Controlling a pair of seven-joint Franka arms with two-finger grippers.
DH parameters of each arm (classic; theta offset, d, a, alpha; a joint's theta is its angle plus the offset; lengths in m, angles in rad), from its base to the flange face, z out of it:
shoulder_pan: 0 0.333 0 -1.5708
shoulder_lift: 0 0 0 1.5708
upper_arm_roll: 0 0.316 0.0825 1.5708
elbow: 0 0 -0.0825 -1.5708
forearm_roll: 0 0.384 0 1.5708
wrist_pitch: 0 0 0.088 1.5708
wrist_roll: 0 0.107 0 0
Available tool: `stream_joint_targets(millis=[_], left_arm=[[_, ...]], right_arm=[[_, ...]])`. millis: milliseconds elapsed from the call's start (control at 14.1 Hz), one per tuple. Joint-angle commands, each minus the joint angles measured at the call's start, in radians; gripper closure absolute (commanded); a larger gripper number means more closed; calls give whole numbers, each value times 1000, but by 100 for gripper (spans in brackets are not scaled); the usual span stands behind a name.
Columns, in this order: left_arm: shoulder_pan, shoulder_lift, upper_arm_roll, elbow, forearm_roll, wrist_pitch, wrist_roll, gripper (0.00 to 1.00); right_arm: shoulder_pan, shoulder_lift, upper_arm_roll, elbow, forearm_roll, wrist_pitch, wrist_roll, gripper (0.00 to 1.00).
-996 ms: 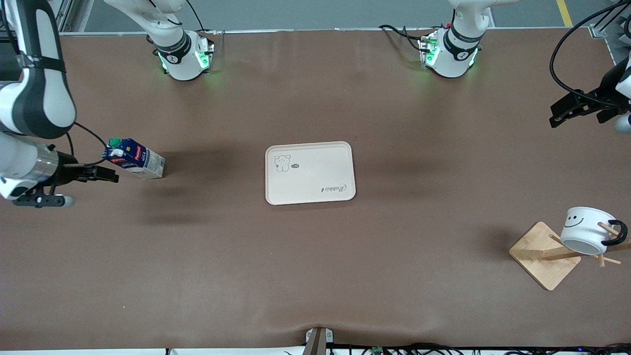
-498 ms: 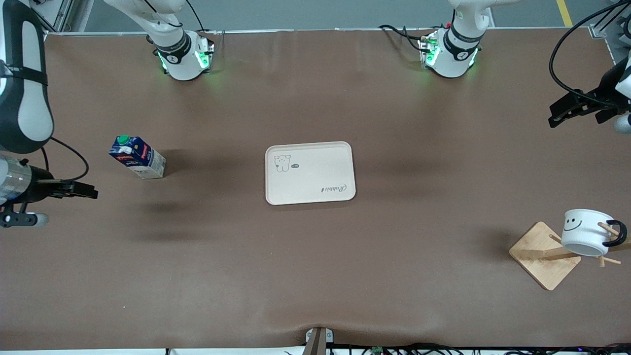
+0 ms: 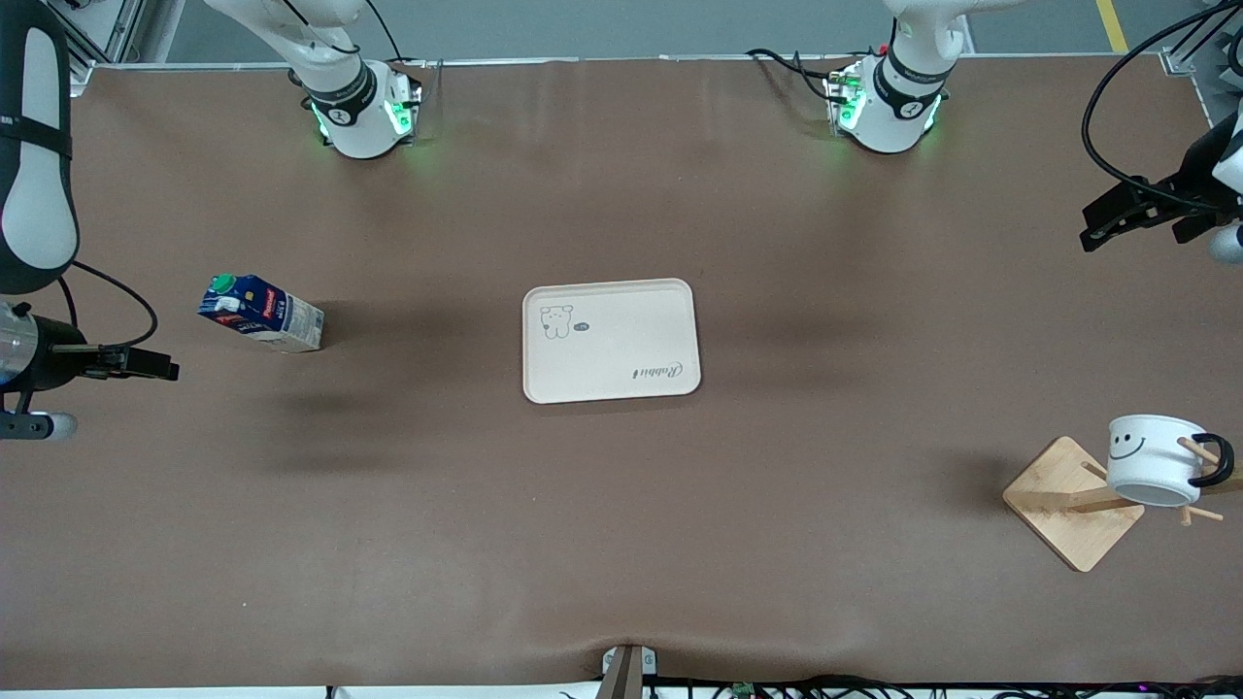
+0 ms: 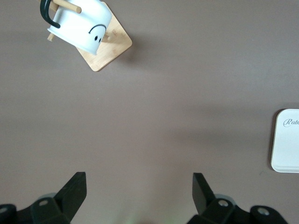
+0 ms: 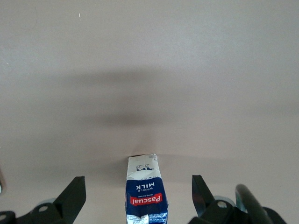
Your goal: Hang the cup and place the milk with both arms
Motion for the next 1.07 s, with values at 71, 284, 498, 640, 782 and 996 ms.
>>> stream_joint_targets(millis=[71,284,498,640,782,996], left_arm=[[3,-17,5,-11,-23,11,6,0],[3,-17,3,-11,-23,11,6,0],[5,-14,5,-5,-23,11,7,0],[6,-11,5,1,-23,11,9,0],[6,-8,3,11,-26,9,9,0],[6,-7,5,16,-27,9,9,0]], right_arm=[[-2,8,7,80,-17,-23,2,0],[3,-12,14,111,-17,-58,2,0],[45,-26,16,232,-14,-192,2,0],[52,-86,19,242,8,-328,7,0],[58,-197,18,150,66,-360,7,0],[81,-327,14,-20,55,-270,7,0]])
